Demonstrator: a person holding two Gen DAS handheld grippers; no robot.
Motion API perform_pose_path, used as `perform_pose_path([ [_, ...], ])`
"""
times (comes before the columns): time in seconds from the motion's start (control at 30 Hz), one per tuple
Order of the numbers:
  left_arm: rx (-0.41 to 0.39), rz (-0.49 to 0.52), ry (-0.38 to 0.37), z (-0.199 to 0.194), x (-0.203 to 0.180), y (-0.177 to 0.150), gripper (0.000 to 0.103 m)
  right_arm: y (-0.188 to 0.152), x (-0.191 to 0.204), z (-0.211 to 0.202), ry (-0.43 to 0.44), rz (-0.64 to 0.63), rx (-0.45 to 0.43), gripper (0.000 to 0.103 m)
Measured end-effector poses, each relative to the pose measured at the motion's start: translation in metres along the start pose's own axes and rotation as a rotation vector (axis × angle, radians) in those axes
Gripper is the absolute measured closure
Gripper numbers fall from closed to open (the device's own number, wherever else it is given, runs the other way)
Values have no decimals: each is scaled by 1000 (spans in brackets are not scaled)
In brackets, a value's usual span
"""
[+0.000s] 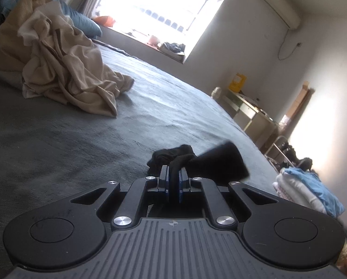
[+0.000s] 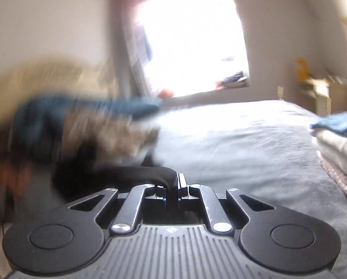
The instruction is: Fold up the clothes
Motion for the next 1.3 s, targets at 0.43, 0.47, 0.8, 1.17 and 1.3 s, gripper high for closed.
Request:
perform_pose_path([
  [0.43,122,-37,-29,30,19,-34,60,-28,-183,95,-8,878,201,48],
  [0.47,122,-27,-39,30,19,-33,53,-25,-185,89,13,882,188,45],
  [0.8,159,95,-72,54,1,-42,36,-25,-175,92,8,702,220,31],
  [1.17,113,14,-17,46,11,-34,90,-11,-144,86,-46,444,233,97],
  [1.3,2,-34,-2,13,17,-8,92,30,-119,57,-27,358,90,98],
])
Point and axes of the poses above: each gripper's, at about its wrist camera, not at the fingertips, and z roughly the way its jaws point, x to its left, y to its top, the point moved 6 cm from there along z, roughly the way its jaws point, and after that the axes turned 15 degrees about z, right-handed, at the moved point
